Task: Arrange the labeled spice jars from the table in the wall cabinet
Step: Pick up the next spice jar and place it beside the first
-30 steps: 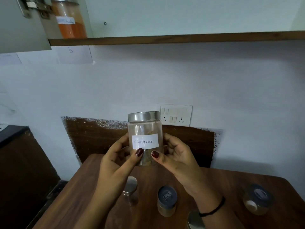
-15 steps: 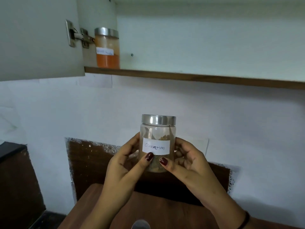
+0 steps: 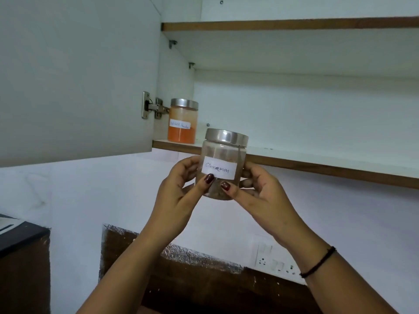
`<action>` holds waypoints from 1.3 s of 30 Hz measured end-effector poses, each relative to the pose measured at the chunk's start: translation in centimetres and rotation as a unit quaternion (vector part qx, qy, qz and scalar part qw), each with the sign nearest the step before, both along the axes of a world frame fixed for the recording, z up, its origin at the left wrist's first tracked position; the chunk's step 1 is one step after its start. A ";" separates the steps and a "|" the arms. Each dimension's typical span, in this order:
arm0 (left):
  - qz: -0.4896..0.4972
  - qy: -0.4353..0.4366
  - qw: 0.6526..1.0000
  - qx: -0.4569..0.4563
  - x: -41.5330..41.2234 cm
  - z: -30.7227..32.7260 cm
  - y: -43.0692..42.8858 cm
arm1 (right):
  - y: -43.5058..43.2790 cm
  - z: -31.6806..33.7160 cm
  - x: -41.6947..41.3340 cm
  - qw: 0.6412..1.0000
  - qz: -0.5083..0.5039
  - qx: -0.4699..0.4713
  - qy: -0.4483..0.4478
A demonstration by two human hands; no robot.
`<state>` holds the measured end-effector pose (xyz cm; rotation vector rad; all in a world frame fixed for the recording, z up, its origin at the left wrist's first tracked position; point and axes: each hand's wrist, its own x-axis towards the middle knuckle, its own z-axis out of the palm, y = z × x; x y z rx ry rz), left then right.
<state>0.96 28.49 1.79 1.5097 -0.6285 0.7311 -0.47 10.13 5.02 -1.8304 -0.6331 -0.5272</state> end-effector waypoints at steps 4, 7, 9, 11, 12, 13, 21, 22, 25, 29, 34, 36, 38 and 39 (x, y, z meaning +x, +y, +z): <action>0.026 -0.025 0.999 0.011 2.6 2.2 0.2 | 0.3 2.8 1.8 1.000 -0.018 0.005 -0.021; 0.064 -0.055 0.996 0.016 3.8 3.9 0.3 | 0.4 4.7 3.0 0.999 -0.033 -0.008 -0.034; 0.065 -0.066 0.996 0.013 4.5 4.8 0.5 | 0.5 5.8 3.6 0.997 -0.045 -0.029 -0.052; 0.053 -0.071 0.996 0.005 5.4 5.3 0.7 | 0.6 6.8 4.2 0.995 -0.054 -0.050 -0.068; 0.048 -0.071 0.996 0.000 5.8 5.5 0.7 | 0.6 7.2 4.6 0.995 -0.055 -0.055 -0.070; 0.048 -0.072 0.996 -0.001 6.3 5.6 0.8 | 0.6 7.5 5.0 0.994 -0.055 -0.059 -0.069; 0.120 -0.082 0.989 0.029 10.1 6.0 0.6 | 0.8 8.9 9.1 0.989 -0.084 -0.110 -0.052; 0.134 -0.084 0.987 0.041 10.5 6.1 0.7 | 0.7 9.0 9.5 0.989 -0.085 -0.111 -0.048; 0.173 -0.095 0.977 0.085 11.5 6.4 1.2 | 0.6 9.4 10.3 0.989 -0.080 -0.117 -0.041; 0.216 -0.105 0.963 0.124 12.4 6.5 1.4 | 0.4 9.7 11.4 0.989 -0.082 -0.122 -0.032; 0.269 -0.129 0.942 0.154 12.2 5.4 1.0 | -0.1 9.6 12.6 0.992 -0.068 -0.109 0.005; 0.267 -0.135 0.942 0.150 12.1 5.0 0.9 | -0.2 9.6 12.9 0.991 -0.067 -0.118 0.015; 0.266 -0.131 0.946 0.132 12.0 5.2 0.7 | -0.1 9.6 13.1 0.989 -0.074 -0.122 0.024; 0.268 -0.127 0.947 0.123 12.0 5.5 0.6 | 0.0 9.6 13.2 0.989 -0.082 -0.122 0.026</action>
